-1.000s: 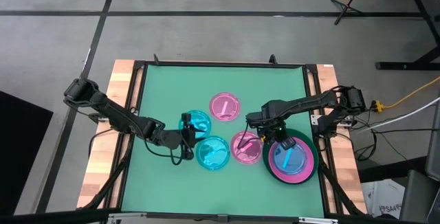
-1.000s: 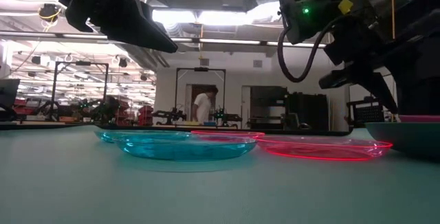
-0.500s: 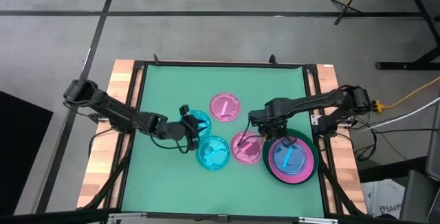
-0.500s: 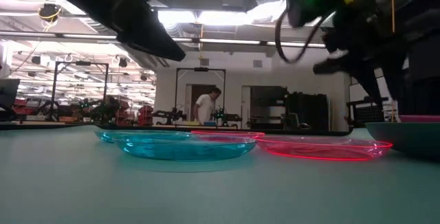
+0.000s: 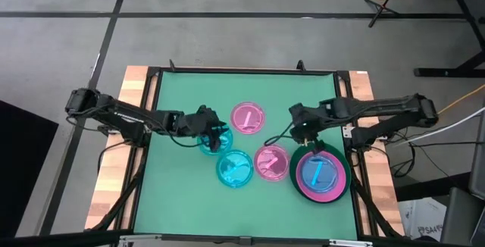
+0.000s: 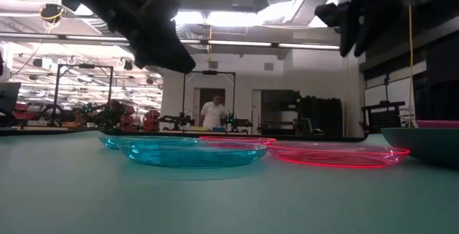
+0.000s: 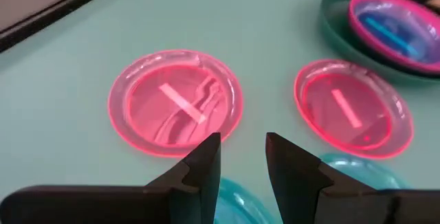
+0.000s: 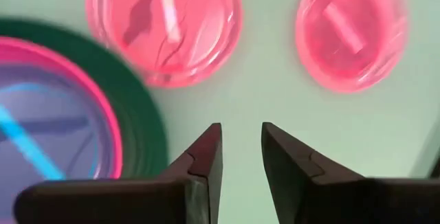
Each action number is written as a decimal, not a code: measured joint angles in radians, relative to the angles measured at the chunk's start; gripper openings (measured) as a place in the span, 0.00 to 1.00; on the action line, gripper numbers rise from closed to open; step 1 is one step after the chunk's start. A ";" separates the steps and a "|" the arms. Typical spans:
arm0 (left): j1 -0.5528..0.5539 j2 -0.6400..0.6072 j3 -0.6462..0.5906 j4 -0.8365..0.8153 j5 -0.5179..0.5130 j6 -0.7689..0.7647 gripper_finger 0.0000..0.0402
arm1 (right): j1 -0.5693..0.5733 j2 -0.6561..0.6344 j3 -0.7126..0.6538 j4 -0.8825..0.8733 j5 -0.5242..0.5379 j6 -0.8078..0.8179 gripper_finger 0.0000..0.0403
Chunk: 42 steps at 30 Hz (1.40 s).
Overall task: Stack plastic plates
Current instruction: Stack the top transparent blue plate on top of the transparent blue plate
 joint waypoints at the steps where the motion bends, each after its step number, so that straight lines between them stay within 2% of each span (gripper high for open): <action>1: 0.014 -0.008 0.001 -0.023 0.015 -0.011 0.27 | 0.000 -0.022 -0.013 0.022 0.000 -0.012 0.23; 11: 0.142 -0.090 0.000 -0.386 0.042 -0.092 0.27 | -0.001 -0.229 -0.254 0.357 -0.005 -0.021 0.23; 17: 0.224 -0.092 -0.001 -0.582 0.163 -0.173 0.27 | -0.001 -0.262 -0.375 0.536 -0.006 -0.022 0.23; 20: 0.245 -0.092 -0.001 -0.615 0.218 -0.182 0.27 | -0.001 -0.261 -0.415 0.643 -0.010 -0.022 0.23; 24: 0.251 -0.085 -0.001 -0.614 0.226 -0.238 0.27 | -0.001 -0.261 -0.458 0.722 -0.011 -0.022 0.23; 29: 0.251 -0.044 -0.001 -0.618 0.220 -0.307 0.27 | -0.001 -0.261 -0.473 0.742 -0.011 -0.022 0.23; 42: 0.251 0.085 -0.001 -0.607 0.220 -0.313 0.27 | -0.001 -0.261 -0.473 0.767 -0.011 -0.023 0.23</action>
